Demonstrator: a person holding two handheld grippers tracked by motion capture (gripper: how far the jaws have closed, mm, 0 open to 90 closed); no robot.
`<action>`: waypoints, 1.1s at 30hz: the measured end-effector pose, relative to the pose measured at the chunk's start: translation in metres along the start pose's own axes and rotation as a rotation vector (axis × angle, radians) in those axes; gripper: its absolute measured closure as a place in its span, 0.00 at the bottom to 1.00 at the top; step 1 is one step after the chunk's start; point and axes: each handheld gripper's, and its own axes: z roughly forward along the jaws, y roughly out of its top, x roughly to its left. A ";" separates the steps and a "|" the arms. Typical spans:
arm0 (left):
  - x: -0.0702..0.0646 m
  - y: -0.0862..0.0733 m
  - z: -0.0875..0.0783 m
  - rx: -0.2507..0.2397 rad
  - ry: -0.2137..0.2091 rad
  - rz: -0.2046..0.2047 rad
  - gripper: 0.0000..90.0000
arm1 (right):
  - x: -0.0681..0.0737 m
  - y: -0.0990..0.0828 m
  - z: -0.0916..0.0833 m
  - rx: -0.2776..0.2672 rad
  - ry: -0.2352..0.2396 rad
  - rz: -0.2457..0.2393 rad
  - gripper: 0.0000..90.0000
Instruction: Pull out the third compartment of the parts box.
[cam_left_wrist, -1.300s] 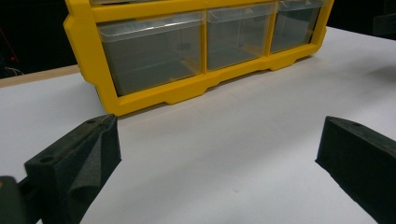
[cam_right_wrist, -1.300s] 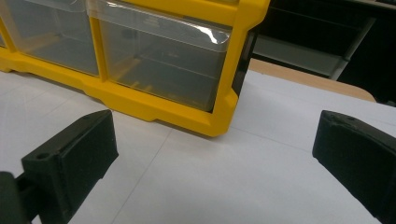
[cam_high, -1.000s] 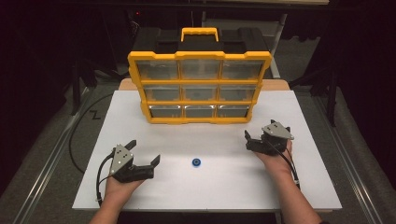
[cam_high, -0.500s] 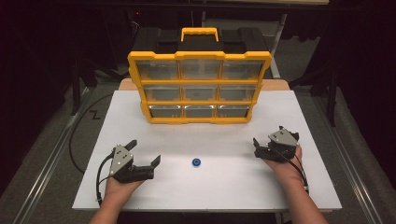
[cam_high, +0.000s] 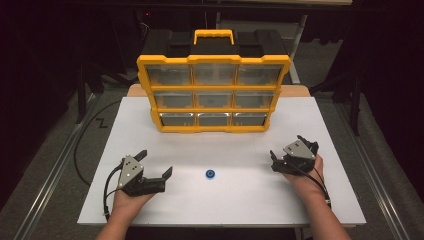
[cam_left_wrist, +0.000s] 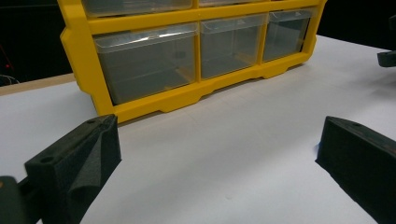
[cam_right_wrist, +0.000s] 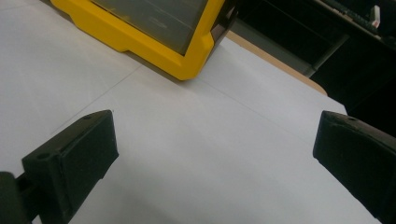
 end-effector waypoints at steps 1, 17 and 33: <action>0.000 0.000 0.000 0.005 -0.002 -0.003 0.00 | 0.001 0.000 0.000 -0.002 -0.004 -0.019 0.01; 0.000 0.000 0.001 0.044 0.009 -0.006 0.01 | 0.012 0.002 0.000 0.004 -0.037 -0.154 0.02; -0.001 0.000 0.002 0.057 0.007 0.000 0.01 | 0.018 0.003 -0.001 -0.002 -0.054 -0.237 0.02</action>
